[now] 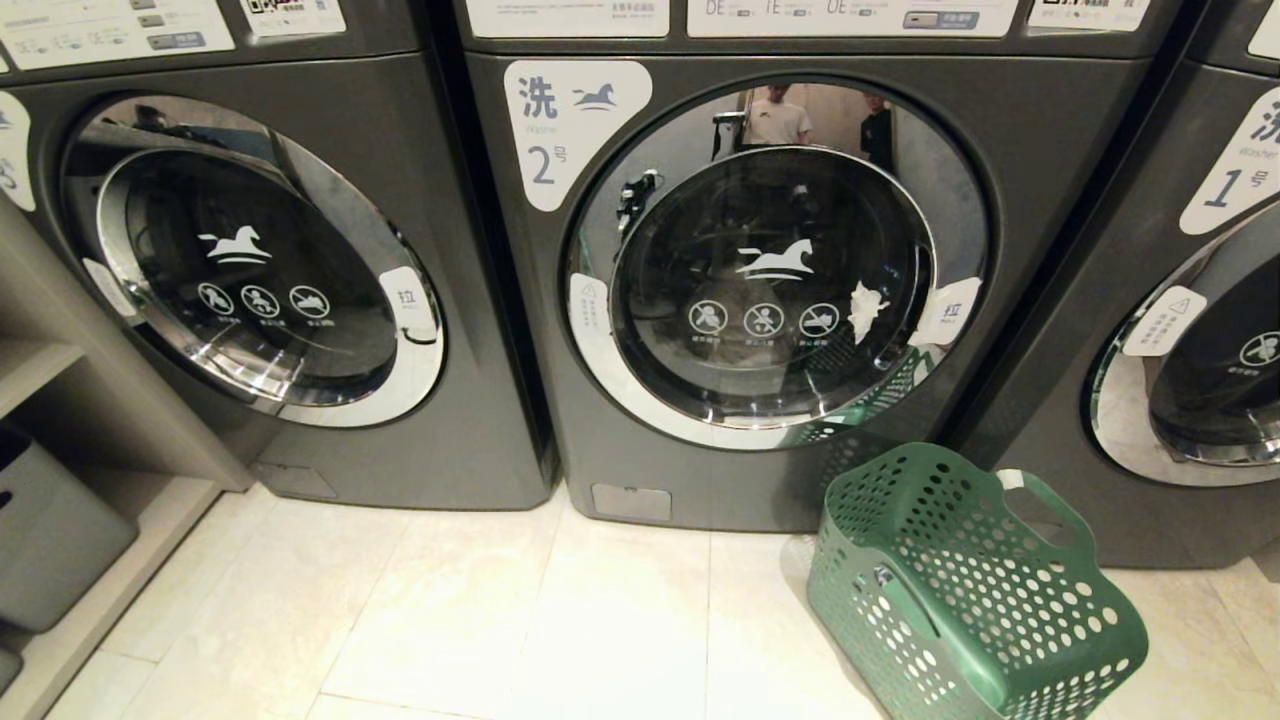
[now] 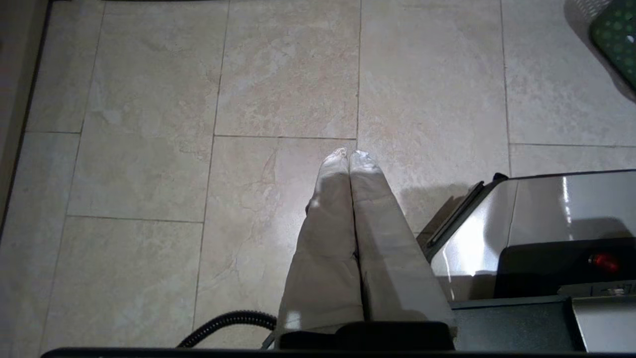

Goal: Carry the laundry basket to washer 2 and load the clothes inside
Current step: Press the washing machine switch

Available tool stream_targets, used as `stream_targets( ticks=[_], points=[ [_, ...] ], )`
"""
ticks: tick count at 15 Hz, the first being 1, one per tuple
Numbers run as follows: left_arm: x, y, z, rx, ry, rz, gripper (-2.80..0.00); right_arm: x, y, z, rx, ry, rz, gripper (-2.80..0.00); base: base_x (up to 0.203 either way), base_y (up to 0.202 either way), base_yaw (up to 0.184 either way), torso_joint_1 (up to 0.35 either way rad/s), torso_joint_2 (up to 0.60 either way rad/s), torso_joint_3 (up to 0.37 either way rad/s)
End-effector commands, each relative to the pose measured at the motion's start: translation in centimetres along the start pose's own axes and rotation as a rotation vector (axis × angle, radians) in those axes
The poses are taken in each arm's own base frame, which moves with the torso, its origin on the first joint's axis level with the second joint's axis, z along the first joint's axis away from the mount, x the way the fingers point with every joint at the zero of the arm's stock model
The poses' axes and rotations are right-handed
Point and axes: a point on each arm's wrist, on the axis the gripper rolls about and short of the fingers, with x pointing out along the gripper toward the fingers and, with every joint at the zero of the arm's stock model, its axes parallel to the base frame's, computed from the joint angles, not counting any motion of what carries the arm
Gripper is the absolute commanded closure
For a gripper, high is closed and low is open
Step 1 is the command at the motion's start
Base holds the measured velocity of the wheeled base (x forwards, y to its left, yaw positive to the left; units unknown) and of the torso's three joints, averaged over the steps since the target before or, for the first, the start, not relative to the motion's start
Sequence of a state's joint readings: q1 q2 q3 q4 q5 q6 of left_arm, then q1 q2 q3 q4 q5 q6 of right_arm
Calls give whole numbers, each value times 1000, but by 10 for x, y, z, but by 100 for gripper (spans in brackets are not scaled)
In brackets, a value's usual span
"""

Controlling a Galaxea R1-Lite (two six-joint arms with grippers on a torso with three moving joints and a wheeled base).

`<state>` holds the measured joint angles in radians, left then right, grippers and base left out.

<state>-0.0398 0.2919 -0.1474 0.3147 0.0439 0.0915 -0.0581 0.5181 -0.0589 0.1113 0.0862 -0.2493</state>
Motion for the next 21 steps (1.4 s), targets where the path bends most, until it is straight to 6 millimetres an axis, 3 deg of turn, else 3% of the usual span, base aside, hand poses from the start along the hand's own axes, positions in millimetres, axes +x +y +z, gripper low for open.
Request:
stream_targets(
  ticks=[1, 5, 7, 10, 14, 21],
  points=[
    [2, -2, -3, -19, 16, 46, 0, -9, 3, -7, -7, -97, -28, 0, 0, 0, 0, 0, 0, 0],
    [-12, -5, -20, 8, -239, -13, 0, -27, 7, -21, -33, -371, -64, 0, 0, 0, 0, 0, 0, 0],
    [-14, -5, -23, 8, -280, -39, 0, -33, 8, -27, -8, -470, -76, 0, 0, 0, 0, 0, 0, 0],
    [-14, -4, -23, -27, -276, -4, 0, -33, 7, -28, 198, -477, -95, 0, 0, 0, 0, 0, 0, 0],
    [-14, -3, -23, -81, -274, 22, 0, -30, 7, -27, 103, -524, -120, 0, 0, 0, 0, 0, 0, 0],
    [-14, -4, -23, -63, -275, 19, 0, -28, 7, -27, 110, -554, -118, 0, 0, 0, 0, 0, 0, 0]
  ],
)
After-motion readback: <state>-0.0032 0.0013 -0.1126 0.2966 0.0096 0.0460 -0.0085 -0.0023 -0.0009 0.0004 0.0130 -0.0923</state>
